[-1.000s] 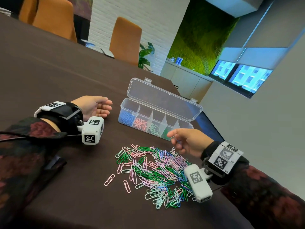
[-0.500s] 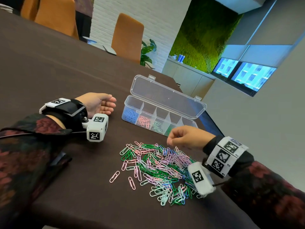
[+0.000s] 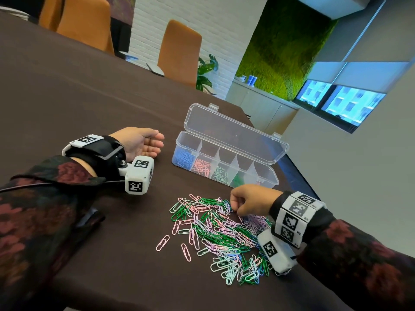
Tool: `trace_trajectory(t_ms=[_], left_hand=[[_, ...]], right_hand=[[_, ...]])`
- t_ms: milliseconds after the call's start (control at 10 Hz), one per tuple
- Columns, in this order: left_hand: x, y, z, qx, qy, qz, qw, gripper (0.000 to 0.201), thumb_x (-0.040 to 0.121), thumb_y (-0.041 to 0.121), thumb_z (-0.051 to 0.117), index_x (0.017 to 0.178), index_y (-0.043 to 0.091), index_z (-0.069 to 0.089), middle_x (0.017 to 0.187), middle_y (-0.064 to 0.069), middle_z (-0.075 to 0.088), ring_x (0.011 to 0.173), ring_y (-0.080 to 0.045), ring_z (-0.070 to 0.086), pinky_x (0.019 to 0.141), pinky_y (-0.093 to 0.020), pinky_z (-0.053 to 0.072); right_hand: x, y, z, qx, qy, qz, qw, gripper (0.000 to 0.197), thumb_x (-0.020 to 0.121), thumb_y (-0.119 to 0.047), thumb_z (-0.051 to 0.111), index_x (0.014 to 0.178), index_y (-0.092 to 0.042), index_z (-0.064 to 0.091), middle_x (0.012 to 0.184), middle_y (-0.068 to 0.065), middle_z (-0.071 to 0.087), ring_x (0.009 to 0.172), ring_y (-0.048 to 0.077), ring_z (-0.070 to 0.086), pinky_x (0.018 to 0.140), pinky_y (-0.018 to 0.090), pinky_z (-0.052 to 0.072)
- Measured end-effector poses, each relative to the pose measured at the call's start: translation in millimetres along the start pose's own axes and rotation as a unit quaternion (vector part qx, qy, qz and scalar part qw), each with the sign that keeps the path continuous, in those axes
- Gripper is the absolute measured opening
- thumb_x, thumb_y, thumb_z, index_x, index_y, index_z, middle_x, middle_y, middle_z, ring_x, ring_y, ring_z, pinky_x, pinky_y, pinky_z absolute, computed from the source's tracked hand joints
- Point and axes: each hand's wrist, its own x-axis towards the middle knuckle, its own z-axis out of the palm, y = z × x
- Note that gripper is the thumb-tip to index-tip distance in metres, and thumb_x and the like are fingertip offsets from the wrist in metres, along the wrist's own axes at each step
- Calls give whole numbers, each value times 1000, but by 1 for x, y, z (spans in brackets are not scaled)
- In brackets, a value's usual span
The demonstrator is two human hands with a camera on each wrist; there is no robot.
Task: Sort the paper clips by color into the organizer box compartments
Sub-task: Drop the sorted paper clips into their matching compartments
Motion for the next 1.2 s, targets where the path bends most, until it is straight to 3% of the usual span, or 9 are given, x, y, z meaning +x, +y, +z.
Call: trace_trajectory(t_ms=[200,300,400,600,700,800,1000,1100,1200], left_hand=[[0,0,1,0,0,-4,1000,24,100,25,41,91,10,58,80,-5,57,67,-16,53,46,-16,51],[0,0,1,0,2,-3,1000,24,100,25,40,91,10,58,80,-5,56,67,-16,53,46,-16,51],[1,0,0,0,1,-4,1000,24,100,25,40,91,11,58,79,-5,56,67,-16,53,46,-16,51],[-1,0,1,0,2,-3,1000,24,100,25,40,91,10,58,79,-5,56,67,-16,52,46,-16,50],[-1,0,0,1,0,-3,1000,24,100,25,41,91,11,58,79,-5,57,66,-16,53,46,-16,51],[-1,0,-1,1,0,-2,1000,24,100,25,41,90,11,59,78,-4,57,64,-15,54,46,-17,51],[-1,0,0,5,1,0,1000,24,100,25,41,91,11,59,78,-4,57,64,-15,54,46,-16,51],[0,0,0,7,-1,-1,1000,24,100,25,41,91,11,59,79,-4,57,67,-16,54,47,-16,51],[0,0,0,8,0,-2,1000,24,100,25,42,91,11,59,80,-5,58,67,-16,54,47,-16,51]], right_hand=[[-3,3,0,11,30,20,999,17,85,-1,52,86,-18,55,72,-12,48,67,6,47,54,13,35],[1,2,1,36,53,16,998,6,88,-11,58,92,-16,58,73,-12,50,69,7,48,58,13,37],[7,-1,1,56,55,11,997,10,87,-23,66,89,-17,58,73,-11,52,66,5,47,62,19,39],[13,-4,1,13,36,-1,999,22,86,-13,62,70,-20,50,71,-10,51,64,4,45,58,16,38],[8,2,-2,61,47,4,997,24,85,-15,67,68,-20,50,68,-8,52,61,5,46,58,19,38],[1,13,-6,206,60,12,977,25,85,-11,67,68,-18,50,60,-10,55,43,-2,43,48,15,34],[-1,33,2,527,109,30,843,31,85,11,50,65,-12,45,62,7,59,41,6,36,35,14,25],[0,37,5,669,95,39,736,26,85,12,39,80,-11,51,64,5,49,43,9,35,34,15,25],[2,40,3,781,44,22,623,27,67,6,48,90,-4,56,65,8,46,46,14,42,35,18,33]])
